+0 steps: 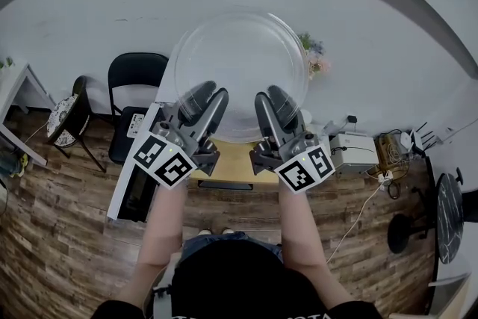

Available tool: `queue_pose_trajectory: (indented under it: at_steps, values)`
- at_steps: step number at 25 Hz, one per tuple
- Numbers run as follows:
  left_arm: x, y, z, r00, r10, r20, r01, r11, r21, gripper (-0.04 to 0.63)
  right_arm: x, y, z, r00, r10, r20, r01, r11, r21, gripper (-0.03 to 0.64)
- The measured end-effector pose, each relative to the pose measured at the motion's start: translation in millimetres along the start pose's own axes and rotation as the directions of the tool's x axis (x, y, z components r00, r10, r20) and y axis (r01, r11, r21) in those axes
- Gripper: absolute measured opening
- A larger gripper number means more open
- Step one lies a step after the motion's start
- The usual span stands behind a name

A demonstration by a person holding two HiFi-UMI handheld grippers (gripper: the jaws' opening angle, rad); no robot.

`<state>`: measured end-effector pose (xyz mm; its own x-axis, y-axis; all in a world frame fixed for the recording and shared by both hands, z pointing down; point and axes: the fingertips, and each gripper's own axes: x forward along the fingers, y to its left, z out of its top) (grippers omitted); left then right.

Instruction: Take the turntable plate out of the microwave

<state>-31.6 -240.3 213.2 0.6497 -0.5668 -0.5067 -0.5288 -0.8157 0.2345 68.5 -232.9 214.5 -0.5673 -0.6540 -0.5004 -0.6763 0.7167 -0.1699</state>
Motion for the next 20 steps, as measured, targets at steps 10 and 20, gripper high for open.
queue_pose_trajectory:
  at_steps: [10,20]
  values:
    - [10.0,3.1,1.5,1.000,-0.007,0.004,0.007,1.000,0.013,0.132,5.8,-6.8,5.1,1.000,0.004,0.007,-0.004,1.000,-0.019,0.161]
    - [10.7,1.1,3.5,1.000,-0.013,0.002,0.013,1.000,0.022,0.133,5.2,-5.4,7.5,1.000,0.003,0.021,-0.002,1.000,-0.027,0.163]
